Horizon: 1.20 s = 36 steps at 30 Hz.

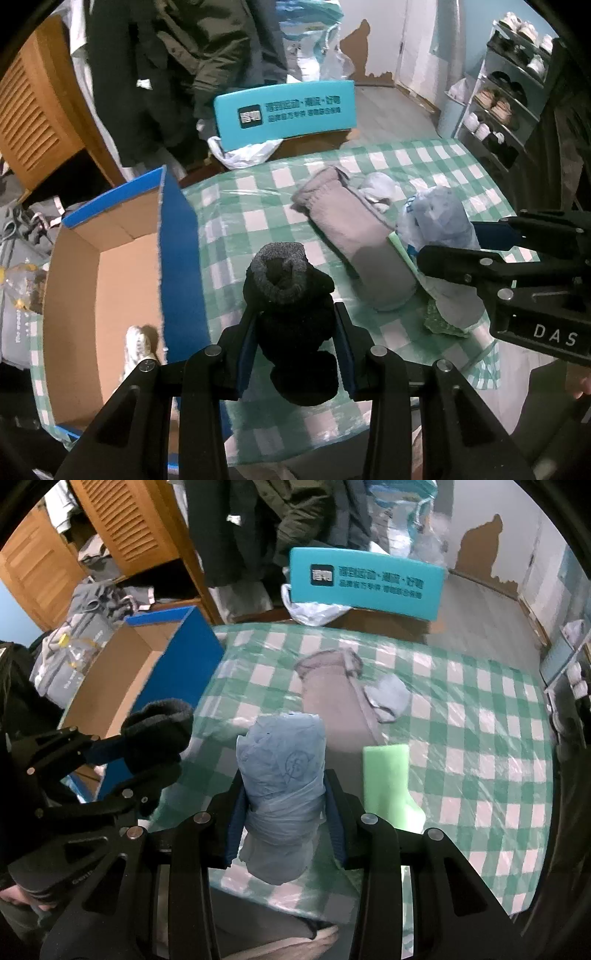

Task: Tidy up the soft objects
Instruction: 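Carry the black sock with the left tool while the right tool carries the light-blue sock to the box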

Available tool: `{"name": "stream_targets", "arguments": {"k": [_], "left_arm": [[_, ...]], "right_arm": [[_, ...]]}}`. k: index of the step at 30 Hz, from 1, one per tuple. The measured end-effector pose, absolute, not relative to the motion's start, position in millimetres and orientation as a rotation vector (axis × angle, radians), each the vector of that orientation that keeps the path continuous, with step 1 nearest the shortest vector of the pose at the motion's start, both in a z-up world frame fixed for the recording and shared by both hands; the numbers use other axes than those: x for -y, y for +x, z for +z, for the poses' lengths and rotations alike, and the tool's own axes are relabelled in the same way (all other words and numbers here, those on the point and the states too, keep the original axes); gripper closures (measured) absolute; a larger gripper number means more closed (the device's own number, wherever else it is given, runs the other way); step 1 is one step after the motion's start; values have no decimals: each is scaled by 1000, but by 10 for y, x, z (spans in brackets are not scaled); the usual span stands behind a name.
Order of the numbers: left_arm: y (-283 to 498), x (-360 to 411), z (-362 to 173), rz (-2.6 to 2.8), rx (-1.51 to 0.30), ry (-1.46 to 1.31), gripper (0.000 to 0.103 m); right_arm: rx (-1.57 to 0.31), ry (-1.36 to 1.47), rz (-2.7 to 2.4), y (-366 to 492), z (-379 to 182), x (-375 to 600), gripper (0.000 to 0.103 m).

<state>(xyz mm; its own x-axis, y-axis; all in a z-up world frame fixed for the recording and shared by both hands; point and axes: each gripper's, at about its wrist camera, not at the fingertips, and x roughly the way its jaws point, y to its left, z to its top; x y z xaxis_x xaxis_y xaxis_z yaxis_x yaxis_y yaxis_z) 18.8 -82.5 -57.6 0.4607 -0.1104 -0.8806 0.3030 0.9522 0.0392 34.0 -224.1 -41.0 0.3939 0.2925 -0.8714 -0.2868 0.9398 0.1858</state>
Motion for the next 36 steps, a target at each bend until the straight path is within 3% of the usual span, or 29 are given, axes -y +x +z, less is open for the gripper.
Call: {"name": "stream_targets", "arguments": {"k": [36], "left_arm": [[157,-490,-368,-82,-1028,42,64]], "right_arm": [[-1103,-97,550,564,-206,814,66]]}}
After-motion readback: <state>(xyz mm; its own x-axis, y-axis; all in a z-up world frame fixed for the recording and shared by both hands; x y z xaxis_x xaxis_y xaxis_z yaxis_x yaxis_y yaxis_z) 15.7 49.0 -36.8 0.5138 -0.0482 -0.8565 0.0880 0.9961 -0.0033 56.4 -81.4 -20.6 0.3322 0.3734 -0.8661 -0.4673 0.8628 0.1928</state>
